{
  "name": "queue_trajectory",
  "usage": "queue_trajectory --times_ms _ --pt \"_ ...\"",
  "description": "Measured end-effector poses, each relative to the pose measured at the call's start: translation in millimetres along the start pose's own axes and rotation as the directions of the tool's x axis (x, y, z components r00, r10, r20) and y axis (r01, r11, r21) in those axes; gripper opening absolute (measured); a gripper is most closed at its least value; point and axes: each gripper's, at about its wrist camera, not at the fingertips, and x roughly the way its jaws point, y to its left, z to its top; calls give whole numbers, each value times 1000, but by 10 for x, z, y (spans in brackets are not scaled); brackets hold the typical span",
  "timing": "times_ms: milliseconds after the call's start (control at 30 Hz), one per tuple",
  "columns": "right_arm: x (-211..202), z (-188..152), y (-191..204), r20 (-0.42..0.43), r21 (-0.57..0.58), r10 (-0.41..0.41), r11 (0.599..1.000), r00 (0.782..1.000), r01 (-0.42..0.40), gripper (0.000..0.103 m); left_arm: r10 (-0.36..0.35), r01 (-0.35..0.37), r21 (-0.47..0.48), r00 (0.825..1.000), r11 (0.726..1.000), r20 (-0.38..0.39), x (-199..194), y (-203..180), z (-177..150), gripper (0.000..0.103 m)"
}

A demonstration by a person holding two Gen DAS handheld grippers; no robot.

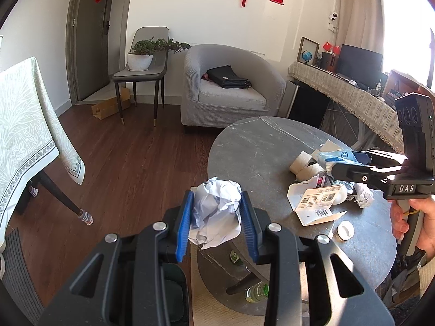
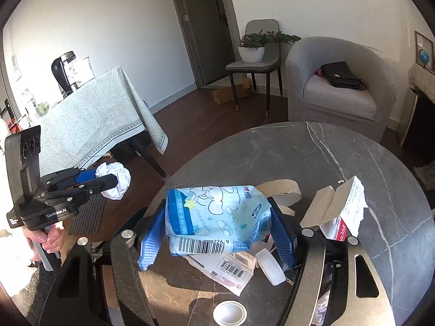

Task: Collect trash
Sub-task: 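Carry both items over the green bin while the left tool opens, dropping the paper ball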

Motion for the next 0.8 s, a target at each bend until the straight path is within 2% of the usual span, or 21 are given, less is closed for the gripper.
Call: queue_trajectory --times_ms 100,233,300,467,667,800 --pt "-38 58 35 4 51 4 999 1000 -4 71 19 -19 -11 1000 1000 -5 -50 135 -29 37" --pt "-40 54 130 33 126 78 989 996 -82 71 54 -55 -21 998 998 -38 -42 370 -112 37" --pt "-27 63 272 52 116 101 988 994 -106 71 71 -73 -27 996 997 -62 -21 515 -182 37" --pt "63 109 808 80 37 78 996 994 -82 71 111 -119 -50 985 992 -134 51 881 -418 37" --pt "361 179 1327 51 -37 89 996 995 -87 71 132 -151 -59 960 987 -247 196 1234 -791 37" --pt "634 153 1596 -1 -71 94 993 996 -94 71 127 -155 -55 932 986 -341 329 1429 -1066 37"
